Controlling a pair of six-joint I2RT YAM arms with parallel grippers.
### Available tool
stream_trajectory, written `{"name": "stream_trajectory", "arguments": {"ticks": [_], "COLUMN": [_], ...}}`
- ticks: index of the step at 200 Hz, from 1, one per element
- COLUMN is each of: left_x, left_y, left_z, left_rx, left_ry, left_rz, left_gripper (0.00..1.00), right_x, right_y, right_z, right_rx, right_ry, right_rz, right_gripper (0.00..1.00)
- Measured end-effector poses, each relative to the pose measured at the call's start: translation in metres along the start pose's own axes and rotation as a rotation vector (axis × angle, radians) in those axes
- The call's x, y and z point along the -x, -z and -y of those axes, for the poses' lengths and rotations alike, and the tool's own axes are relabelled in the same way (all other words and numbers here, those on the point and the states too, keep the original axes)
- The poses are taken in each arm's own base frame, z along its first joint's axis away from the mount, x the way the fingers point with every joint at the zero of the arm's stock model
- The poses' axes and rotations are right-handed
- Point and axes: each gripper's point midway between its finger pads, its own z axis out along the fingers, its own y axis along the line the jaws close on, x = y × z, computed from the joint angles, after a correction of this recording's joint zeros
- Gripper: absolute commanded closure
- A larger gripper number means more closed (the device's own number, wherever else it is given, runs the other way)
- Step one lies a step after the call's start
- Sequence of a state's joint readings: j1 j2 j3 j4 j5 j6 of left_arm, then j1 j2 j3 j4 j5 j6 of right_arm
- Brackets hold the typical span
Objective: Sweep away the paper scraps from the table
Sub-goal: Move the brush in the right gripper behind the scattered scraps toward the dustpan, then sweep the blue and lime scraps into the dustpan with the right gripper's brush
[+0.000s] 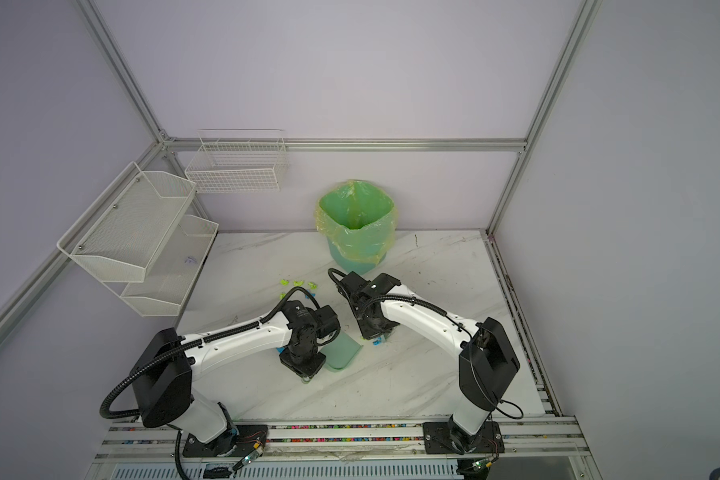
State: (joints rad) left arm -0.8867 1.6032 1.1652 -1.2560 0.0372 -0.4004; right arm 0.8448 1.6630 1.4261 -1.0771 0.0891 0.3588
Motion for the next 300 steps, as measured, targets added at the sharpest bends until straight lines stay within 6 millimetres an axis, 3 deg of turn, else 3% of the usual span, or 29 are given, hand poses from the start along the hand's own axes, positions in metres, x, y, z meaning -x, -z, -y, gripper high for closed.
{"name": "stream_trajectory", "arguments": {"ticks": [49, 91, 119, 140, 221, 254, 300], "left_x": [0.006, 0.005, 0.006, 0.006, 0.004, 0.003, -0.007], "left_y": [-0.004, -0.005, -0.007, -0.007, 0.005, 0.005, 0.004], "left_z": [0.001, 0.0, 0.001, 0.0, -0.006, -0.009, -0.008], "left_rx": [0.012, 0.015, 0.017, 0.018, -0.003, -0.015, -0.036], "left_ry": [0.001, 0.001, 0.001, 0.001, 0.029, 0.048, 0.05], "left_rz": [-0.013, -0.023, -0.025, -0.025, -0.002, -0.011, -0.036], "left_gripper": [1.0, 1.0, 1.0, 1.0, 1.0, 1.0, 1.0], "right_x": [0.015, 0.018, 0.019, 0.02, 0.042, 0.052, 0.047], "right_y": [0.02, 0.054, 0.078, 0.085, 0.06, 0.044, 0.018], "right_z": [-0.051, -0.06, -0.056, -0.05, 0.004, 0.012, 0.02], "right_rx": [0.265, 0.378, 0.411, 0.406, 0.156, 0.053, -0.037], "right_ry": [-0.003, -0.031, -0.059, -0.08, -0.152, -0.113, -0.049], "right_rz": [0.059, 0.125, 0.184, 0.209, 0.187, 0.157, 0.083], "right_gripper": [1.0, 1.0, 1.0, 1.0, 1.0, 1.0, 1.0]}}
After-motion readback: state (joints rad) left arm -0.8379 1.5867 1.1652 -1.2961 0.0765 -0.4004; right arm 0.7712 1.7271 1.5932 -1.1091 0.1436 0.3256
